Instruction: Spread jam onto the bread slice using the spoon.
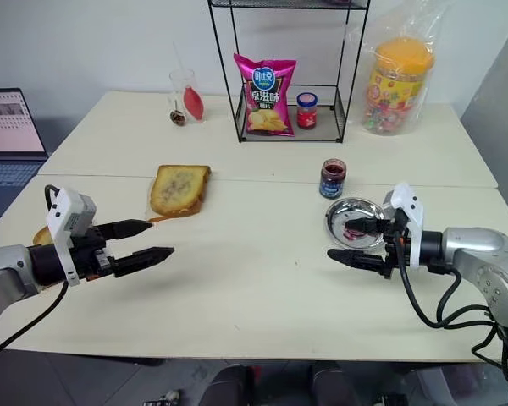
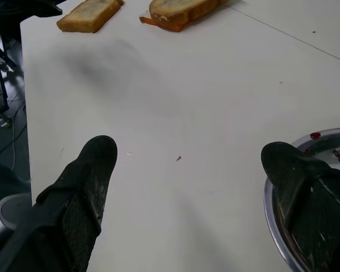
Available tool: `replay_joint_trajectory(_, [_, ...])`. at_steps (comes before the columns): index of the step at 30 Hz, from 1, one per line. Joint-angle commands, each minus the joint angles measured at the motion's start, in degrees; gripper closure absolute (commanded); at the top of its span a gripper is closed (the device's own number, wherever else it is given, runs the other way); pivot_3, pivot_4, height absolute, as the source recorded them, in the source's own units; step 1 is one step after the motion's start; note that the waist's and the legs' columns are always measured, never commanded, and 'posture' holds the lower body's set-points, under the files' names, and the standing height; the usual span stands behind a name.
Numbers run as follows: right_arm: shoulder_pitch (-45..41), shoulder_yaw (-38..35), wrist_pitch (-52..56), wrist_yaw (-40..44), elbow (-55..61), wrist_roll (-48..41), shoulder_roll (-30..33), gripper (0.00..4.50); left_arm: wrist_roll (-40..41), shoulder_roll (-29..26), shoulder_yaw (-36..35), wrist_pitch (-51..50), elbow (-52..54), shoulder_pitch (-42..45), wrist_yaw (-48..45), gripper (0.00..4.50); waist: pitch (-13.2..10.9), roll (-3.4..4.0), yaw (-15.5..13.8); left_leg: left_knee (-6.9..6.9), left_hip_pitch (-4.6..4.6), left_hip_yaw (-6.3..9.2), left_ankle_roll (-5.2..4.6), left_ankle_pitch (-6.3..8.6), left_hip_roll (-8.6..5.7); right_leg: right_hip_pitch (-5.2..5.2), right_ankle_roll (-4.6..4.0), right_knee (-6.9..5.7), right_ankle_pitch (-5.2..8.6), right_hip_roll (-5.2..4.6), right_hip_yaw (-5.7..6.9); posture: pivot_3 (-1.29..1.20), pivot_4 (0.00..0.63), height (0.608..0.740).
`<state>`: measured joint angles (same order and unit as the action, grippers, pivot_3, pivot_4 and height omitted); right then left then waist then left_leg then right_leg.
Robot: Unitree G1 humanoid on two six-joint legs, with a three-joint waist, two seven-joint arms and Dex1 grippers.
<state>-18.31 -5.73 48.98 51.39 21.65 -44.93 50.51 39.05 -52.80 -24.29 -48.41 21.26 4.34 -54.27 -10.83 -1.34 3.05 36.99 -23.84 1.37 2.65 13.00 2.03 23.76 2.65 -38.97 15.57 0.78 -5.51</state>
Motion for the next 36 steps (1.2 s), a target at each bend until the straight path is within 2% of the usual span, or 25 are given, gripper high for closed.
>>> replay_joint_trajectory(1, [0.5, -3.33, 1.36, -1.64, 3.32, -3.06, -0.83, 0.05, 0.7, -0.04, 0.8, 0.82, 1.95, 0.02, 0.24, 0.0, 0.0, 0.0, 0.02, 0.01, 0.01, 0.0, 0.0, 0.0, 0.0, -0.01, 0.0, 0.0, 0.0, 0.0, 0.0, 0.0, 0.15, 0.74])
replay_joint_trajectory(4, [3.29, -6.01, 1.72, -4.33, 2.97, -2.29, -1.02, 0.05, 0.39, 1.04, 2.59, 0.74, 0.93, 1.41, 1.78, 0.0, 0.0, -0.01, 0.04, 0.06, 0.07, 0.0, 0.0, 0.0, -0.01, -0.07, 0.02, -0.02, -0.02, 0.0, 0.0, 0.0, 0.15, 0.74])
replay_joint_trajectory(7, [7.66, -12.87, 2.7, -7.64, 2.07, -3.1, -1.52, 0.05, 1.29, 1.8, 3.02, -0.13, 1.58, 1.49, 2.76, 0.0, 0.02, -0.04, -0.35, 0.09, 0.05, 0.01, 0.0, 0.0, -0.04, -0.1, 0.03, -0.01, -0.02, -0.01, 0.0, 0.0, 0.15, 0.74])
replay_joint_trajectory(9, [13.89, -19.47, 1.81, -8.63, 0.91, -1.83, -1.83, 0.05, -0.19, 3.63, 3.38, 1.46, 2.01, -0.26, 4.89, 0.0, 0.03, -0.05, -0.43, 0.06, 0.03, -0.01, 0.0, 0.0, -0.08, -0.1, 0.04, 0.02, -0.02, -0.04, -0.03, 0.0, 0.15, 0.74])
replay_joint_trajectory(11, [20.13, -23.11, 0.4, -8.87, 1.05, -0.05, -2.6, 0.05, -1.22, 6.38, 3.77, 2.84, 1.93, -0.99, 7.75, 0.0, 0.05, -0.07, -0.85, 0.03, 0.04, 0.01, 0.0, 0.0, -0.12, -0.14, 0.06, 0.06, 0.0, -0.08, -0.02, 0.0, 0.15, 0.74])
replay_joint_trajectory(15, [27.56, -23.6, -2.64, -10.15, 1.6, 2.59, -6.0, 0.05, -3.21, 10.65, 6.6, 3.81, 1.37, -1.04, 11.76, 0.0, 0.07, -0.09, -1.04, 0.03, 0.06, 0.05, 0.0, 0.0, -0.12, -0.16, 0.09, 0.03, 0.04, -0.08, 0.0, 0.0, 0.15, 0.74])
replay_joint_trajectory(18, [28.21, -21.29, -2.85, -10.72, 3.22, 2.66, -7.41, 0.05, -4.45, 12.09, 9.61, 4.99, 2.34, -1.54, 12.46, 0.0, 0.07, -0.09, -0.55, 0.06, 0.31, -0.03, -0.01, 0.0, -0.13, -0.32, 0.1, -0.04, -0.02, -0.07, -0.1, 0.0, 0.15, 0.74])
replay_joint_trajectory(24, [24.15, -18.58, -3.98, -11.74, 1.91, 3.88, -7.64, 0.05, -6.51, 12.18, 11.43, 7.41, 0.99, -2.31, 12.42, 0.0, 0.08, -0.11, 0.23, 0.06, 0.82, -0.1, -0.04, -0.03, -0.19, -0.69, -0.15, -0.03, 0.05, -0.07, -0.33, 0.0, 0.15, 0.74])
replay_joint_trajectory(26, [21.82, -18.24, -1.77, -11.77, 3.89, 1.12, -7.1, 0.05, -5.34, 11.48, 9.43, 6.81, 1.6, -2.85, 11.88, 0.0, 0.08, -0.11, 0.26, 0.05, 0.82, -0.1, -0.05, -0.03, -0.21, -0.68, -0.15, -0.04, 0.04, -0.07, -0.35, 0.0, 0.15, 0.74])
replay_joint_trajectory(29, [12.93, -15.69, 4.05, -12.18, 7.45, -7.38, -6.79, 0.05, -3.57, 11.18, 3.23, 6.77, -0.32, -2.66, 13.02, 0.0, 0.07, -0.11, 0.45, -0.01, 0.77, -0.14, -0.05, -0.03, -0.18, -0.6, -0.01, -0.04, -0.04, -0.05, -0.37, 0.0, 0.15, 0.74])
replay_joint_trajectory(31, [4.57, -8.77, 7.11, -12.05, 9.81, -11.99, -9.69, 0.05, -3.16, 13.39, -2.22, 8.34, -6.23, 0.37, 17.72, 0.0, 0.06, -0.12, 0.77, -0.04, 0.76, -0.09, -0.05, -0.03, -0.11, -0.58, 0.02, -0.05, -0.05, 0.02, -0.32, 0.0, 0.15, 0.74])
replay_joint_trajectory(33, [1.4, -5.5, 8.27, -12.2, 10.3, -13.2, -10.98, 0.05, -4.31, 14.42, -3.58, 10.22, -9.05, 1.65, 20.02, 0.0, 0.07, -0.13, 0.75, -0.09, 0.78, 0.04, -0.05, -0.03, -0.07, -0.59, 0.0, -0.08, -0.05, 0.09, -0.17, 0.0, 0.15, 0.74])
replay_joint_trajectory(36, [-7.67, 4.99, 5.72, -10.53, 7.59, -8.84, -16.58, 0.05, -11.35, 14.81, -9.28, 16.06, -18.12, 5.29, 31.83, 0.0, 0.11, -0.22, 0.31, -0.14, 0.79, 0.13, -0.05, -0.02, 0.05, -0.62, -0.07, -0.06, 0.0, 0.18, -0.03, 0.0, 0.15, 0.74])
